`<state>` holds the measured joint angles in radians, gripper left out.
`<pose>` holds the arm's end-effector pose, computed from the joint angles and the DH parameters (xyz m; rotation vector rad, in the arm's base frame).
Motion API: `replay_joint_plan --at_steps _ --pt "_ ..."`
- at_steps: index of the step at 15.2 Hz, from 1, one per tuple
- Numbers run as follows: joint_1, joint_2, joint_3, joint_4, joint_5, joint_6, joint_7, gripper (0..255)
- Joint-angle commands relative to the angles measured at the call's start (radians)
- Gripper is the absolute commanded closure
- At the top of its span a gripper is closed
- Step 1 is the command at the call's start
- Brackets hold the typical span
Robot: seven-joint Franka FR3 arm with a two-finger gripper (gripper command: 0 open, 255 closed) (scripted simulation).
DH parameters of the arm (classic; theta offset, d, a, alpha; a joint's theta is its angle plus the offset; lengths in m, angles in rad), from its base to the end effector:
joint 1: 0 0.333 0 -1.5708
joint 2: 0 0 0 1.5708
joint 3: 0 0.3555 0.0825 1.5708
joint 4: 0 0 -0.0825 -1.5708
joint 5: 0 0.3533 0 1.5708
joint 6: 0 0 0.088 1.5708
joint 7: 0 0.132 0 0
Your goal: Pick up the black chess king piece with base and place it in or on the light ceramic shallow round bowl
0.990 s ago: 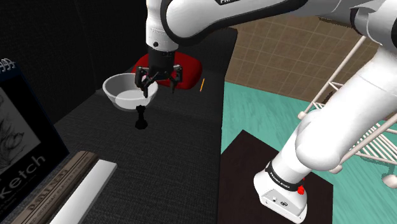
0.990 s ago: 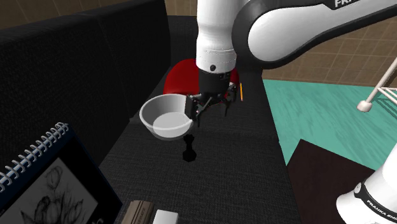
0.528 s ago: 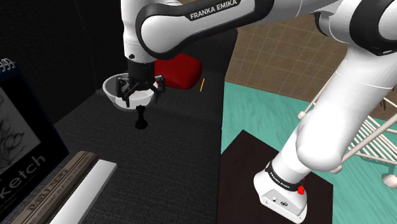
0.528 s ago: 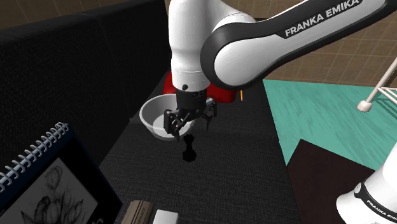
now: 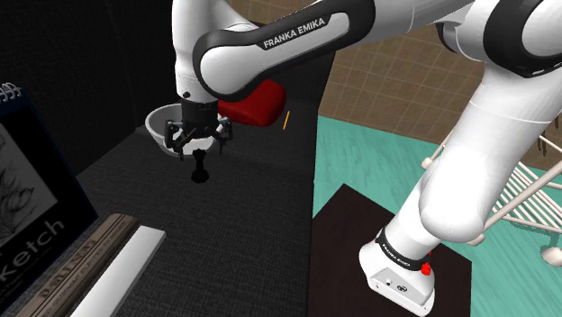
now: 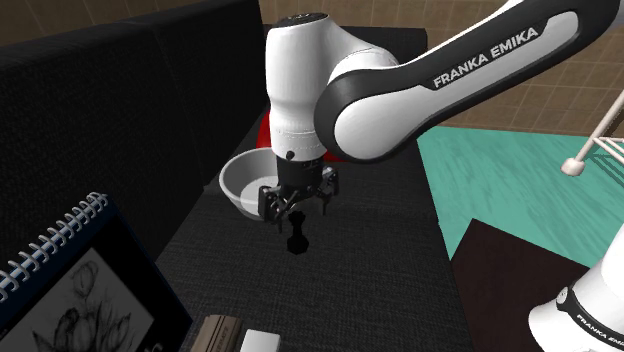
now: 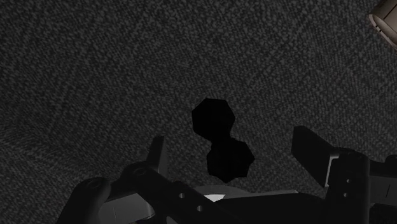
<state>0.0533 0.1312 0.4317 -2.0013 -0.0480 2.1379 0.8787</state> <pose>0.4992 0.2514 0.4312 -3.0655 0.5769 -0.0080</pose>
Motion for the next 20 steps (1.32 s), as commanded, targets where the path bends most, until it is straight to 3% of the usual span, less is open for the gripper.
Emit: replay_joint_plan --at_steps 1,4,5,14,20 --pt "0.000 0.001 0.000 0.000 -0.001 0.001 0.000 0" --pt "0.000 0.001 0.000 0.000 0.000 0.001 0.000 0" --pt "0.000 0.001 0.000 0.000 0.000 0.001 0.000 255" --pt "0.000 0.001 0.000 0.000 -0.001 0.001 0.000 255" --pt "-0.003 -0.031 0.002 0.046 0.016 -0.074 -0.010 255"
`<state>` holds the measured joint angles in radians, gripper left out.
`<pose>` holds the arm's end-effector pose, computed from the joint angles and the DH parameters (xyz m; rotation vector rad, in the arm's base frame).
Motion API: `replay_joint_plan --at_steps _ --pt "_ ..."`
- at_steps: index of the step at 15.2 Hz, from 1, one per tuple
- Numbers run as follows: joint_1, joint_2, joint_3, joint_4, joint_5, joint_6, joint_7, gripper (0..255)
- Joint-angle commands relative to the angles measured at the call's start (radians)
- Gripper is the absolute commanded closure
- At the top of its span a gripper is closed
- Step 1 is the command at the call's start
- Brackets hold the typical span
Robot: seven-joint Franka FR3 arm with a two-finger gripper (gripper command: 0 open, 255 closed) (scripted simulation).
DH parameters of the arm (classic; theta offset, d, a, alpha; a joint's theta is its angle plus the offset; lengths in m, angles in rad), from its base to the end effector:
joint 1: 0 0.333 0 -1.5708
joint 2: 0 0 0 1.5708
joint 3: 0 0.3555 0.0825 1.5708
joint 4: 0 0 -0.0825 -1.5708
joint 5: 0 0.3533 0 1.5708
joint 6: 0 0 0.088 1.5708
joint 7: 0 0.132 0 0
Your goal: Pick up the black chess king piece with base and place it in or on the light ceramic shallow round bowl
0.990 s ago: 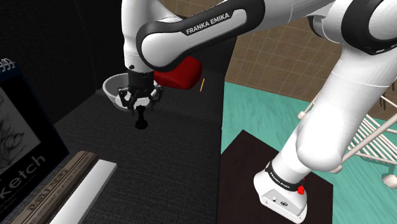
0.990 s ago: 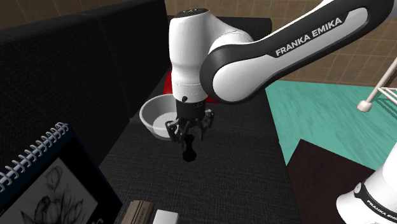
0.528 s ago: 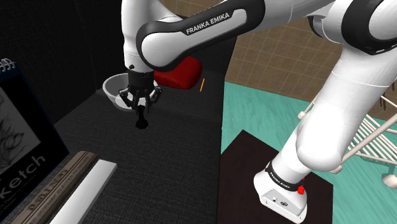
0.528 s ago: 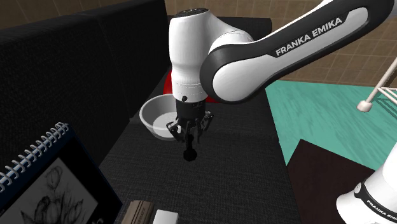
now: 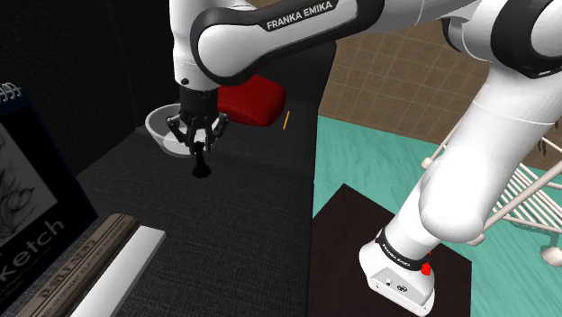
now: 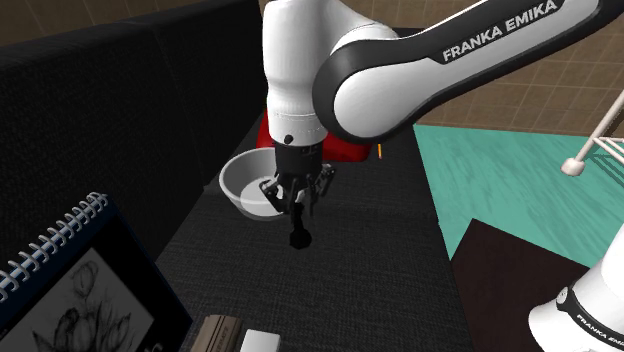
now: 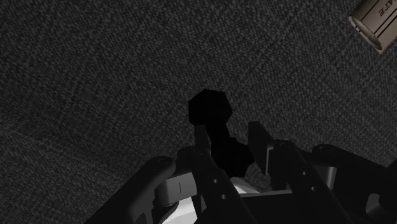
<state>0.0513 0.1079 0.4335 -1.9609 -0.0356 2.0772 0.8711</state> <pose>0.4981 0.2518 0.4553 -3.0652 0.5767 -0.0091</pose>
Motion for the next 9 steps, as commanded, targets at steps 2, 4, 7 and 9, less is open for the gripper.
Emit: replay_joint_plan --at_steps 2,4,7,9 --pt "-0.002 -0.016 0.000 0.023 0.008 -0.038 -0.006 255" --pt "-0.003 -0.024 0.001 0.041 0.012 -0.064 -0.008 255" --pt "-0.004 -0.035 0.001 0.071 0.018 -0.102 -0.011 255" --pt "-0.004 -0.040 0.001 0.091 0.020 -0.128 -0.013 255"
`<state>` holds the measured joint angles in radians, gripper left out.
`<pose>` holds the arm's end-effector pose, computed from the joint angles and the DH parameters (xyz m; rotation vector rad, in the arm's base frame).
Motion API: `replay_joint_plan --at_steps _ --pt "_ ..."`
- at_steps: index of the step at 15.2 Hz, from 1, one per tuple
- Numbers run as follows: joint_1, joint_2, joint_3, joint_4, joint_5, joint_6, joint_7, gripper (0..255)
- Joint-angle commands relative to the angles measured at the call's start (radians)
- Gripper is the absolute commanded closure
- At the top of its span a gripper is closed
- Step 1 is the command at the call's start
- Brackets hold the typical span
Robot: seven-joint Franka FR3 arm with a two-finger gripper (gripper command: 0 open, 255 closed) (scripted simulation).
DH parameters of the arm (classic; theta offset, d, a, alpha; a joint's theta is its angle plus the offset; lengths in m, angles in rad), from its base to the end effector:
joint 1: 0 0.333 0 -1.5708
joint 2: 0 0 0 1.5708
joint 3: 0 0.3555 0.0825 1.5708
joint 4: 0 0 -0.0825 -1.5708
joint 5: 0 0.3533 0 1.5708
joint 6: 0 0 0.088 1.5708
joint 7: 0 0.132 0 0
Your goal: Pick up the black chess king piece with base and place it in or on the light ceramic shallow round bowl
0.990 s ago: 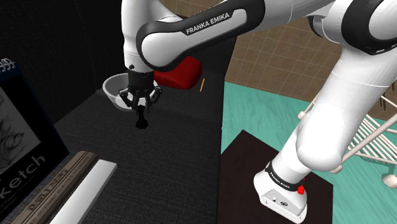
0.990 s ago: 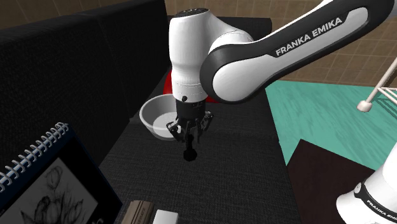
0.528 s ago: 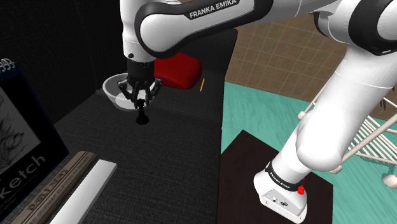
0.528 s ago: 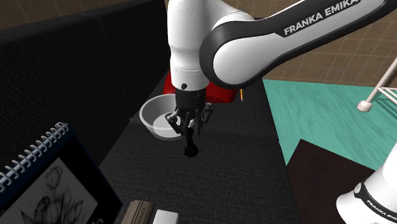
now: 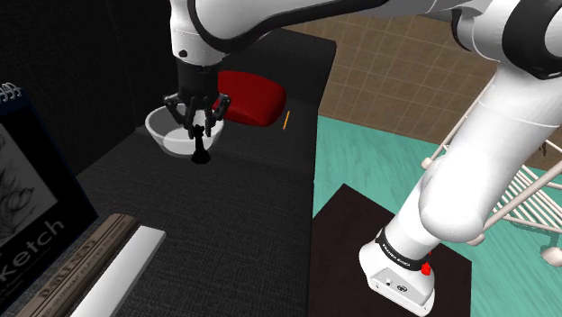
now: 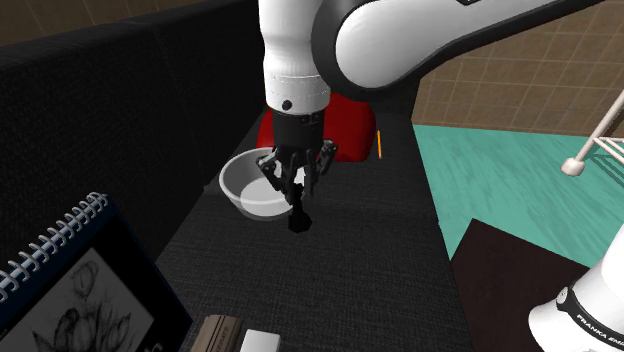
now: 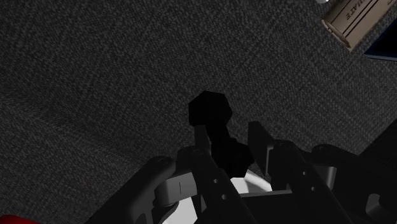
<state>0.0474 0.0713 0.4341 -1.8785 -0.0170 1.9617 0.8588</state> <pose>0.4950 0.2507 0.5003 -3.0651 0.5771 -0.0090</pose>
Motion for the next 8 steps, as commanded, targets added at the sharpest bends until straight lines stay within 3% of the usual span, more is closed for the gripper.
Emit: replay_joint_plan --at_steps 1,8 --pt "0.000 -0.006 0.000 0.019 0.003 -0.026 -0.002 255" --pt "-0.001 -0.018 0.000 0.101 0.008 -0.117 -0.004 255"
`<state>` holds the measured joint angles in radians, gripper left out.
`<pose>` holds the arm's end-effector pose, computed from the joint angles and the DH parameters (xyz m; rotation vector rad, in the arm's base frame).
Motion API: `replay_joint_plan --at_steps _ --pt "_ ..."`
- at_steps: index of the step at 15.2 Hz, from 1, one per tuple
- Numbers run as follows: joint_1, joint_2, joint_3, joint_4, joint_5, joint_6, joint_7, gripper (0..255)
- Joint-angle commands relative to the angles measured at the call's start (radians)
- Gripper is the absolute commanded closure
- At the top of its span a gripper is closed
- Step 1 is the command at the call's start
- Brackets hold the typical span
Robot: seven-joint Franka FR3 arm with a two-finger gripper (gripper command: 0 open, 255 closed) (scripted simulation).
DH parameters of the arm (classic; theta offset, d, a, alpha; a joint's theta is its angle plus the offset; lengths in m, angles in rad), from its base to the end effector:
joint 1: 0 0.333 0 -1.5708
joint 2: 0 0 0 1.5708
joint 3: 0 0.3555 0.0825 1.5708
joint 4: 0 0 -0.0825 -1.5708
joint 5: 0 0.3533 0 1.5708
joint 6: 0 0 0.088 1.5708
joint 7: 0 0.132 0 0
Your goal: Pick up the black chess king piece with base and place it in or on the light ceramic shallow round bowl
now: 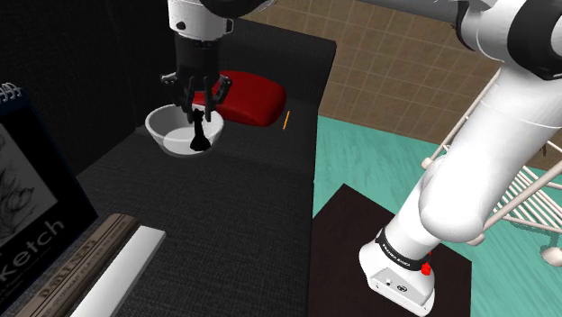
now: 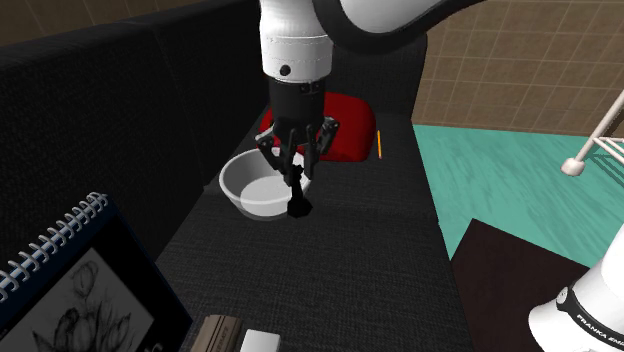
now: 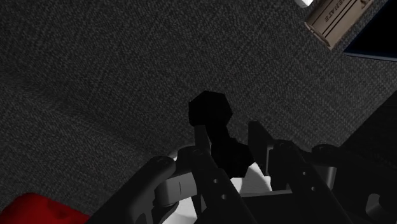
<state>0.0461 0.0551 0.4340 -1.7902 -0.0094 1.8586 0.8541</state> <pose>0.4934 0.2501 0.5390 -3.0652 0.5771 -0.0090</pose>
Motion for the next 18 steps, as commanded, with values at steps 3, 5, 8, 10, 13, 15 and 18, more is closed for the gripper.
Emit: replay_joint_plan --at_steps 3,5,8,10,13,15,18 --pt "0.000 -0.003 0.001 0.051 0.001 -0.054 0.000 255" --pt "0.001 -0.003 0.001 0.079 0.001 -0.081 0.001 255" --pt "-0.003 0.028 -0.004 0.136 -0.011 -0.111 -0.008 255" --pt "-0.010 0.091 -0.014 0.226 -0.036 -0.144 -0.025 255" --pt "-0.013 0.195 -0.029 0.382 -0.073 -0.203 -0.050 255" --pt "-0.008 0.274 -0.040 0.506 -0.100 -0.252 -0.067 255" --pt "0.013 0.417 -0.057 0.742 -0.144 -0.349 -0.096 255"
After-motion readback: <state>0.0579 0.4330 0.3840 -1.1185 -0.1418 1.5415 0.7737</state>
